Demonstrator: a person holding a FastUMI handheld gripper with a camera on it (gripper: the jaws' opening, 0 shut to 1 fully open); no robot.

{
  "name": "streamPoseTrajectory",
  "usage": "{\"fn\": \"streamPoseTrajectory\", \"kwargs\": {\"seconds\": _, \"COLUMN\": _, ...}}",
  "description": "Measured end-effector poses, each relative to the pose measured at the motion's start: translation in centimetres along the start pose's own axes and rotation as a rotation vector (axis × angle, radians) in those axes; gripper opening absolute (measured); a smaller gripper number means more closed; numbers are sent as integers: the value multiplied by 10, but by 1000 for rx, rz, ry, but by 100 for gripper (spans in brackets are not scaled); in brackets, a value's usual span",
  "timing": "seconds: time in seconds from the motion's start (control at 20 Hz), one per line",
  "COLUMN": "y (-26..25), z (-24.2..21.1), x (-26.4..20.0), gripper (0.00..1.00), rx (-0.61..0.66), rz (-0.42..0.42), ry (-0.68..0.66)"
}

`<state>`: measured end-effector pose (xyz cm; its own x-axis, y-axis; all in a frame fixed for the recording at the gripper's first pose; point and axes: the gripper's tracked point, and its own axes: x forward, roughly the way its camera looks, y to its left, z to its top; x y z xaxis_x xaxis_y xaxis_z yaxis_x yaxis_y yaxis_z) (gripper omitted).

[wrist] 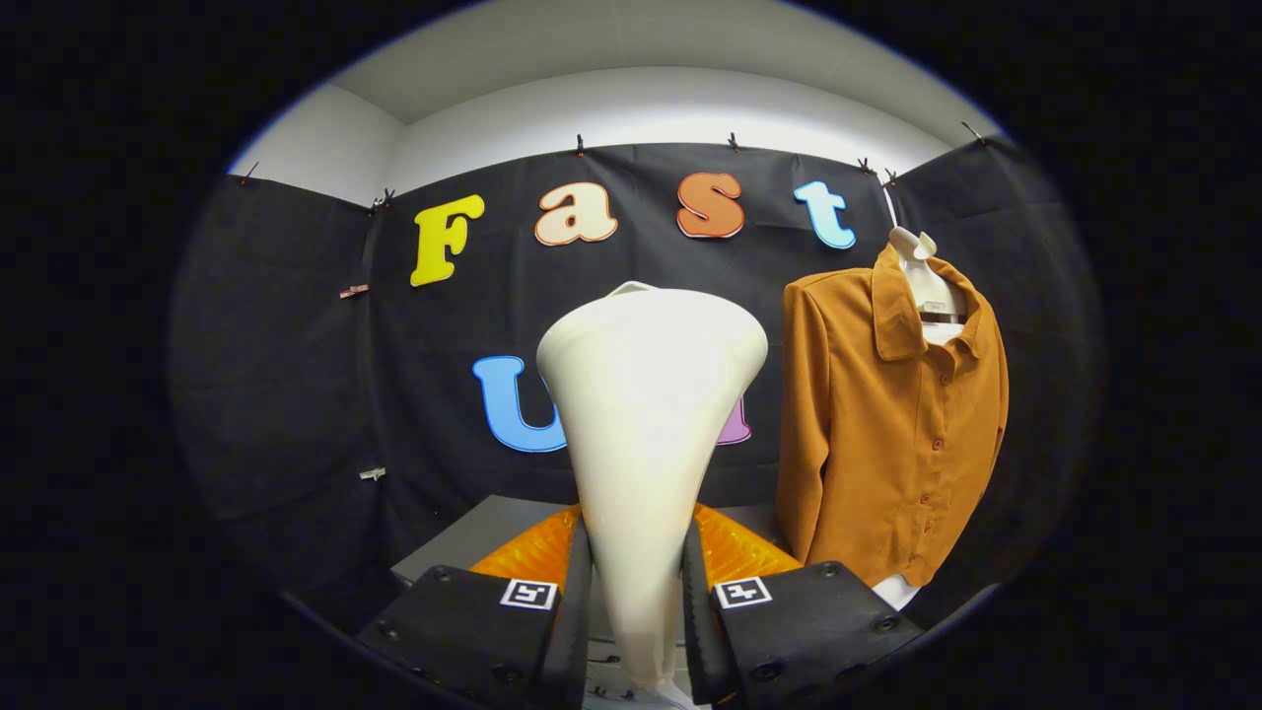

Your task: Iron the clothes twice with a garment steamer, once on the left side and once on the right side.

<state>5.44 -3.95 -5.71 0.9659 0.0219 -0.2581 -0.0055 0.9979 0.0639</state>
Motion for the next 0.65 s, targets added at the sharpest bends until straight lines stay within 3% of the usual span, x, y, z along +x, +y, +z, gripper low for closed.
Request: {"fn": "streamPoseTrajectory", "kwargs": {"seconds": 0.65, "y": 1, "z": 1, "x": -3, "gripper": 43, "rx": -13, "rz": -11, "ry": 0}}
